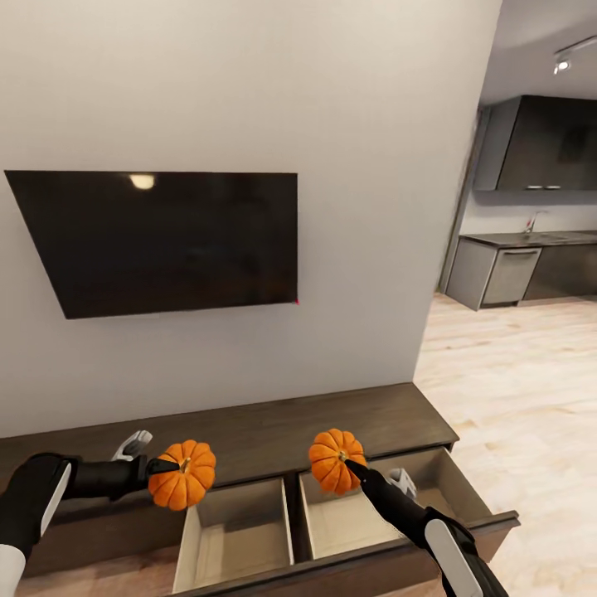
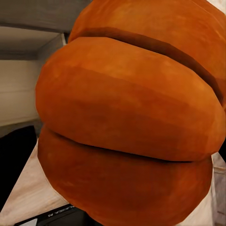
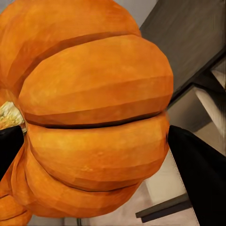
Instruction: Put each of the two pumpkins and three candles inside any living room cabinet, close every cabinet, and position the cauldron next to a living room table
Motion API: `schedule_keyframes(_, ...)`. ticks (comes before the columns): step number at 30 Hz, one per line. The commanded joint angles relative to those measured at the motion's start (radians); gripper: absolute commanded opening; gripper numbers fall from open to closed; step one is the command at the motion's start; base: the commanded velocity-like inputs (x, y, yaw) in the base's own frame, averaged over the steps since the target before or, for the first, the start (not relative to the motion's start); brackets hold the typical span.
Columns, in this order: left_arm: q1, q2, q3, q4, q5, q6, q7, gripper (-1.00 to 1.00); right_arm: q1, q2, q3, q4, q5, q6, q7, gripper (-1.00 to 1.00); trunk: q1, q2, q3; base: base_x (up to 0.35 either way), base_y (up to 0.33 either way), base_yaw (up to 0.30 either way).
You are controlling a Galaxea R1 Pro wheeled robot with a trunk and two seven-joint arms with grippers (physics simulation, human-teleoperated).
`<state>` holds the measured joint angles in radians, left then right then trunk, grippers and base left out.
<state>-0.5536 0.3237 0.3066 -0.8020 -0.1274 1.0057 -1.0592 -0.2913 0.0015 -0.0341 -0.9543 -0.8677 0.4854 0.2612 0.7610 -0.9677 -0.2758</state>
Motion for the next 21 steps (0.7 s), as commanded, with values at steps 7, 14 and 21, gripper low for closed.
schedule_keyframes(7,0.0,0.0,0.0,-0.001,0.008,0.004,0.001,-1.0,0.0,0.0,0.0,-0.001,-0.007,0.001,0.0,-1.0,0.0,0.0,0.0,0.219,-0.279,0.0)
schedule_keyframes(14,0.0,0.0,0.0,0.0,0.008,0.003,0.001,-1.0,0.0,0.0,0.0,-0.001,-0.007,0.001,0.0,-1.0,0.0,0.0,0.0,0.171,-0.304,0.024)
schedule_keyframes(21,0.0,0.0,0.0,0.0,0.008,0.003,0.001,-1.0,0.0,0.0,0.0,-0.001,-0.006,0.001,0.0,-1.0,0.0,0.0,0.0,0.15,-0.314,0.159)
